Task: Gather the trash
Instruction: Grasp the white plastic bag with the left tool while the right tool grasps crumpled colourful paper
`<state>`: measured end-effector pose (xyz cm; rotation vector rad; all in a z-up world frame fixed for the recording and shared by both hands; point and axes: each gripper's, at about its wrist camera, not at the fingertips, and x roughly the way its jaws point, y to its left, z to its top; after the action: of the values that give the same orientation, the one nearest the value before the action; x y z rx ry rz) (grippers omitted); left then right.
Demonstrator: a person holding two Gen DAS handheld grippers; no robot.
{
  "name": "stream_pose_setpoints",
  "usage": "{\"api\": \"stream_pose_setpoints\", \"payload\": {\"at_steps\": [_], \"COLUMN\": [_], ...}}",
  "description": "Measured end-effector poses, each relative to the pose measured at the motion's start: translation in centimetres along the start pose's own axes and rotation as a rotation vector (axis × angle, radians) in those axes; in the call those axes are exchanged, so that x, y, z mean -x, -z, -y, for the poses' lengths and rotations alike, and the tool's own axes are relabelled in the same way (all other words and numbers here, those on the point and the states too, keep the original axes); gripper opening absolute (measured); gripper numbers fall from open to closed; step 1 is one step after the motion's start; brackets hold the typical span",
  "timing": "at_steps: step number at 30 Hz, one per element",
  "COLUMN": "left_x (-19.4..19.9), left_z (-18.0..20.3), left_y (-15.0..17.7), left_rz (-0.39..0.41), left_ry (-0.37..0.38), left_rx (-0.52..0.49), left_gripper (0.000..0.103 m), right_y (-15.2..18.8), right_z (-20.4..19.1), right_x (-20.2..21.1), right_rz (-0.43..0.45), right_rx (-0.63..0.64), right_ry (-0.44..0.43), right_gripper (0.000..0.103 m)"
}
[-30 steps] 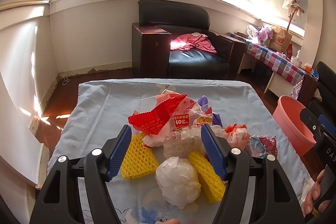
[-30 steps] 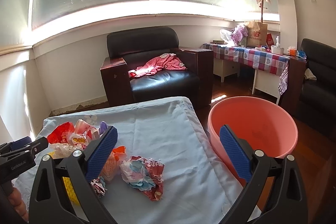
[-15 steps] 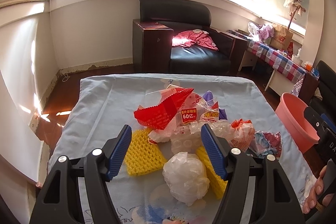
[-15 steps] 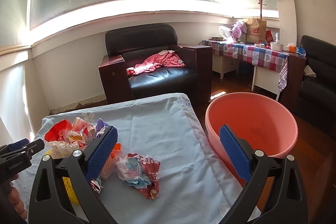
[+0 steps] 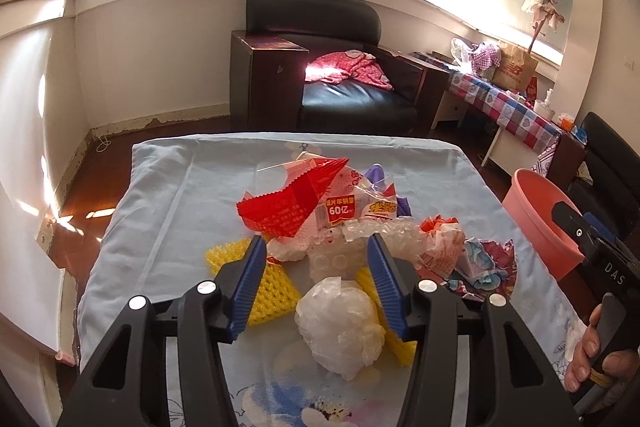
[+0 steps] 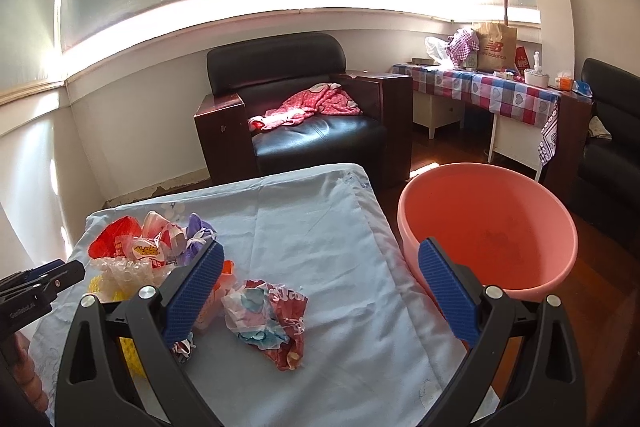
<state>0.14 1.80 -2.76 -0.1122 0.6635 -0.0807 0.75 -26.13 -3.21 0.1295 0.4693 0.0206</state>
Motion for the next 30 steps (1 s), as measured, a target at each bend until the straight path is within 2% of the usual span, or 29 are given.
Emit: {"api": "stream_pose_setpoints", "payload": {"at_steps": [4,9,12,14,18,23,30], "left_x": [-0.8,-2.1,-2.8,-3.2,-3.3,-2.6,-1.4], "left_z": [0.9,1.5,1.7,1.9,2.2,1.8,1.6], "left_y": [-0.3,-1.0,-1.3,-1.4,-1.3,-1.4,-2.1], "left_rz": [-0.016,-0.028,-0.043,-0.052,-0.036,-0.021,0.014], "left_ry": [0.029,0.028,0.051,0.064,0.072,0.091,0.117], "left_rx": [-0.035,-0.088,-0.103,-0.108,-0.112,-0.082,-0.059], "left_gripper": [0.051,0.05,0.035,0.031,0.008,0.006,0.003], "right_y": [0.3,0.8,1.2,1.5,1.9,2.3,2.9], "right_z": [-0.3,-0.8,-1.1,-1.2,-1.4,-1.1,-0.4], "right_x": [-0.4,-1.0,-1.4,-1.7,-2.6,-4.2,-6.4], "right_rz": [-0.035,-0.097,-0.135,-0.161,-0.216,-0.296,-0.401], "right_rx": [0.017,0.056,0.074,0.079,0.07,0.053,-0.006], "right_ry": [-0.036,-0.092,-0.124,-0.153,-0.203,-0.235,-0.258], "right_gripper": [0.098,0.098,0.098,0.098,0.098,0.084,0.057]}}
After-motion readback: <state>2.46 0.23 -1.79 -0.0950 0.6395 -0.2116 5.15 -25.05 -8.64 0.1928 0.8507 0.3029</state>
